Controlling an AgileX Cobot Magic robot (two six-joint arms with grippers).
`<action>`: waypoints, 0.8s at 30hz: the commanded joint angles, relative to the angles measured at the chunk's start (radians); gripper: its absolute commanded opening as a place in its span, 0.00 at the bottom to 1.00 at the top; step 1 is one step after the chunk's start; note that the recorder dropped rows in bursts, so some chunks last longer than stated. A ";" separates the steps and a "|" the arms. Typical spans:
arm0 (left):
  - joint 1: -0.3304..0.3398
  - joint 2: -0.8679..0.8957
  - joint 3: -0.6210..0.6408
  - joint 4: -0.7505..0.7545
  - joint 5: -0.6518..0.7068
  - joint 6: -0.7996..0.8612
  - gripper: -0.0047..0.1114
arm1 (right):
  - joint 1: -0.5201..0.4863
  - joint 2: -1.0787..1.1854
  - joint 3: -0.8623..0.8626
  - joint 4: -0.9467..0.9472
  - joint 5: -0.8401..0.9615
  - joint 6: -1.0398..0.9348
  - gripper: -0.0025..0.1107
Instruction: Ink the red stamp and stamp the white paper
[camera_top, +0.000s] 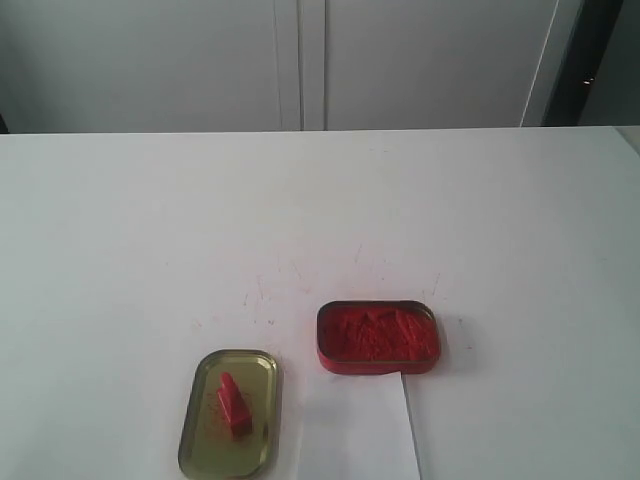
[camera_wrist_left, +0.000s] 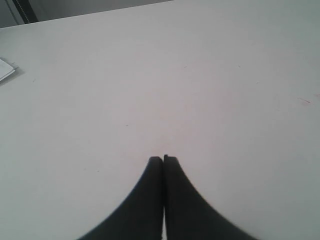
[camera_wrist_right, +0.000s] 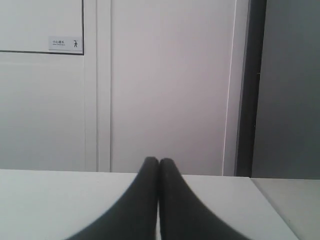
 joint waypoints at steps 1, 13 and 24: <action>0.004 -0.003 0.003 0.001 -0.002 0.003 0.04 | 0.002 -0.005 0.005 -0.001 -0.014 0.001 0.02; 0.004 -0.003 0.003 0.001 -0.002 0.003 0.04 | 0.002 -0.005 0.005 -0.001 -0.013 0.021 0.02; 0.004 -0.003 0.003 0.001 -0.002 0.003 0.04 | 0.002 -0.005 0.005 -0.001 -0.023 -0.019 0.02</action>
